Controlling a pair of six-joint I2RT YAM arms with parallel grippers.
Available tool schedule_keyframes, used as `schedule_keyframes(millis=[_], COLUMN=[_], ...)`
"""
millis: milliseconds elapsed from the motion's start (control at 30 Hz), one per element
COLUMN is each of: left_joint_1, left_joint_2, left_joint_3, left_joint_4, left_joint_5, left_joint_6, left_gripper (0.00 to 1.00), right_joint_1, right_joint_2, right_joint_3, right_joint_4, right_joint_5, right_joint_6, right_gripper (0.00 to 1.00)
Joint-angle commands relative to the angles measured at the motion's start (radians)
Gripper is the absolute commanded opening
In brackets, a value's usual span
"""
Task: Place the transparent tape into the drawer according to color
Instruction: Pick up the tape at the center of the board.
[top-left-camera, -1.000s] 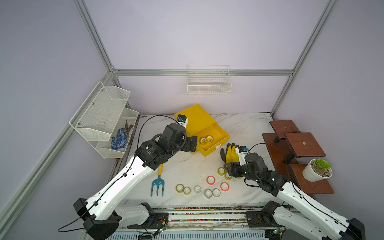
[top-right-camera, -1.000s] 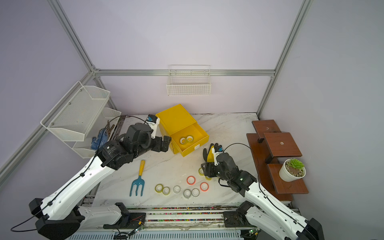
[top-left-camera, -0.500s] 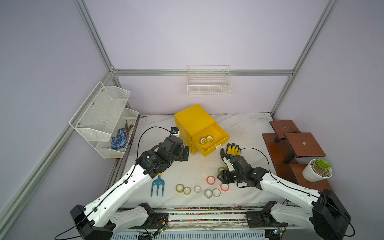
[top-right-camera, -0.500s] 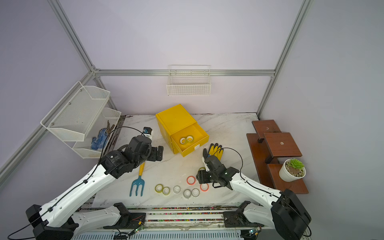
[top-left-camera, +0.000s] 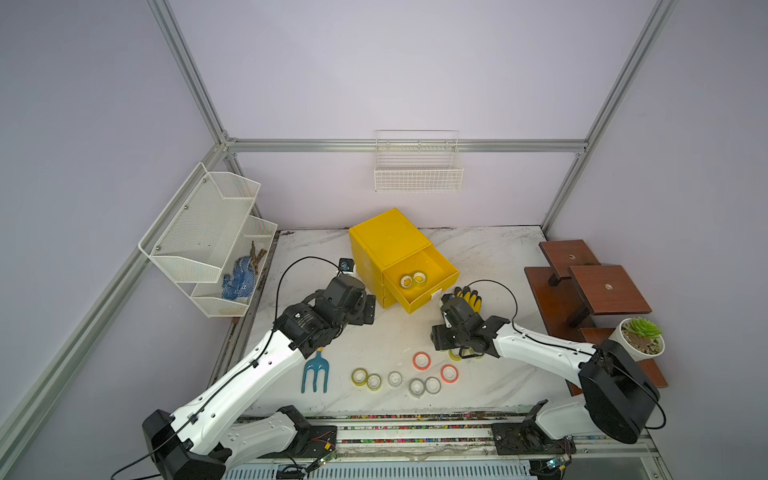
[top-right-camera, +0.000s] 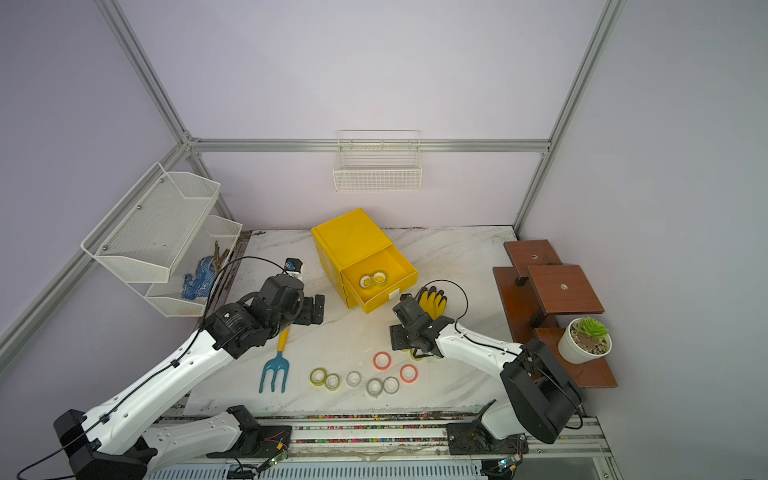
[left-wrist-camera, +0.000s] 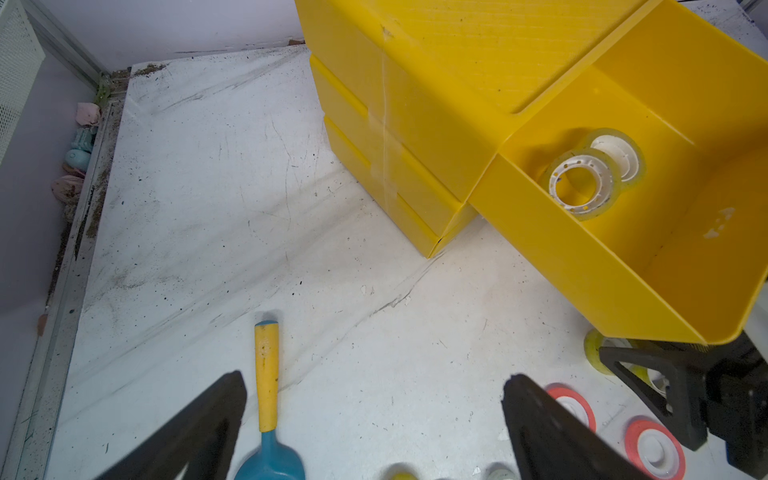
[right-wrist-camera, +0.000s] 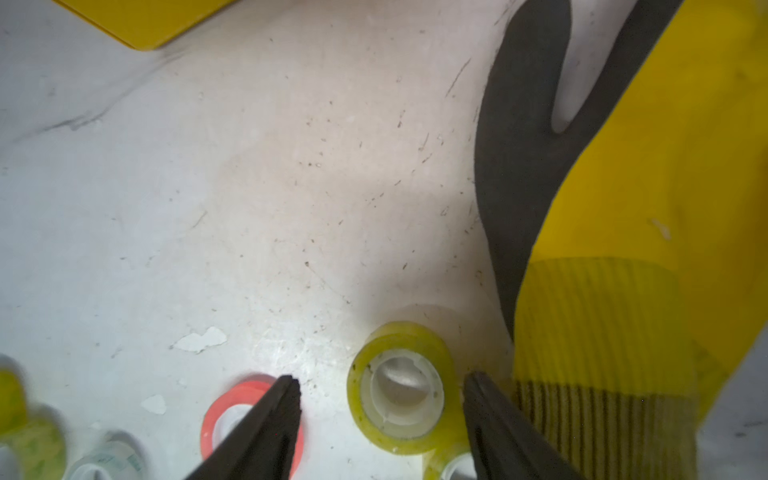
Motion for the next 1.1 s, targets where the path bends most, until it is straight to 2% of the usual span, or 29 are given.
schedule_keyframes(millis=[0, 500, 633, 900, 1067], left_joint_1=[0.012, 0.029, 0.033, 0.036, 0.04], left_joint_2=[-0.007, 0.039, 0.046, 0.05, 0.057], left_joint_3=[-0.003, -0.01, -0.011, -0.009, -0.008], left_joint_4=[0.019, 0.016, 0.013, 0.008, 0.007], left_joint_5=[-0.014, -0.01, -0.008, -0.008, 0.0], left_joint_6=[-0.023, -0.036, -0.038, -0.047, -0.045], left_gripper=[1.0, 1.0, 1.0, 1.0, 1.0], right_joint_1=[0.005, 0.041, 0.052, 0.065, 0.074], right_joint_2=[0.027, 0.13, 0.137, 0.164, 0.145], right_joint_3=[0.006, 0.017, 0.025, 0.036, 0.03], right_joint_4=[0.009, -0.012, -0.017, -0.034, -0.013], right_joint_5=[0.047, 0.04, 0.045, 0.053, 0.036], right_joint_6=[-0.01, -0.038, -0.051, -0.046, -0.048], right_gripper=[0.62, 0.6, 0.54, 0.59, 0.49])
